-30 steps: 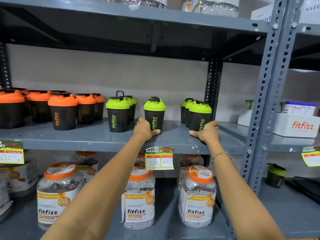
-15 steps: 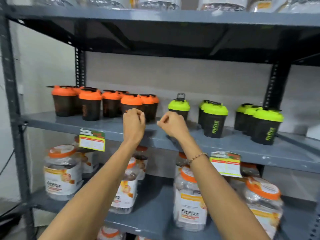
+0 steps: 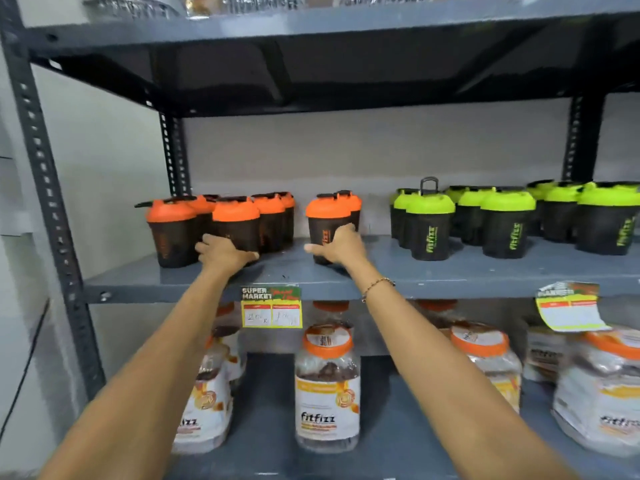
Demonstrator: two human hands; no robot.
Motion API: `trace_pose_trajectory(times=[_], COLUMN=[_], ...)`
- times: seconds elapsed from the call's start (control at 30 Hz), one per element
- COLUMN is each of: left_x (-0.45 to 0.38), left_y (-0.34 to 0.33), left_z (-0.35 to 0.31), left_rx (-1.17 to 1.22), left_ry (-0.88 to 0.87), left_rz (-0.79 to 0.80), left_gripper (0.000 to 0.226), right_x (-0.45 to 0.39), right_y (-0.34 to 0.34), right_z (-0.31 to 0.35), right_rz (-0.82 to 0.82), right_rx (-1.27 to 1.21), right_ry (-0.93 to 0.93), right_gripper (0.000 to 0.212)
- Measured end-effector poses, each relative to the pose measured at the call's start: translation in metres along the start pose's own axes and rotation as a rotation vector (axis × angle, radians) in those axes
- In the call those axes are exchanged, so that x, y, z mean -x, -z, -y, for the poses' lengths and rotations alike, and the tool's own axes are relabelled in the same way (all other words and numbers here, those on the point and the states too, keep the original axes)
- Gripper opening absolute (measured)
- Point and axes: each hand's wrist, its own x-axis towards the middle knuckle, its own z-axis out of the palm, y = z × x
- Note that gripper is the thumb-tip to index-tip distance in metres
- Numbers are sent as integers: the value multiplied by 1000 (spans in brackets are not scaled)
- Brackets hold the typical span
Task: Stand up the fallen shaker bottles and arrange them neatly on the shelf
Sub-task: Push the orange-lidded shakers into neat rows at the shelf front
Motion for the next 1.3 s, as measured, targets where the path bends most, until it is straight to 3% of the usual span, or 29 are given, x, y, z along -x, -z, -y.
trace_pose_trajectory(times=[0.07,0.4,0.53,0.77,1.03,1.3], left_x=[-11,-5,5,8,10,9], left_y=[0,-7,-15,-19,-20,-19], left_z=[7,4,-5,-1,1,2], left_rx=[-11,-5,10,34,19,-57], left_ry=[-22,-185,-199,-181,-189,-205], left_rz=[63,84,134,82,93,125], left_gripper=[108,85,79,71,68,68], right_x=[-2,-5,-4,-7,-11,-14], right_y=[-8,13,18,13,8,7], right_z=[4,-23,-33,-33,-37,-41], right_rz=[-39,-160,-146,-48,-54,-3], right_rx=[-5,15,-32,-61,-39,-33], right_ry=[-52,-117,-144,-120,-126,-141], right_gripper=[102,73,79,71,71,58])
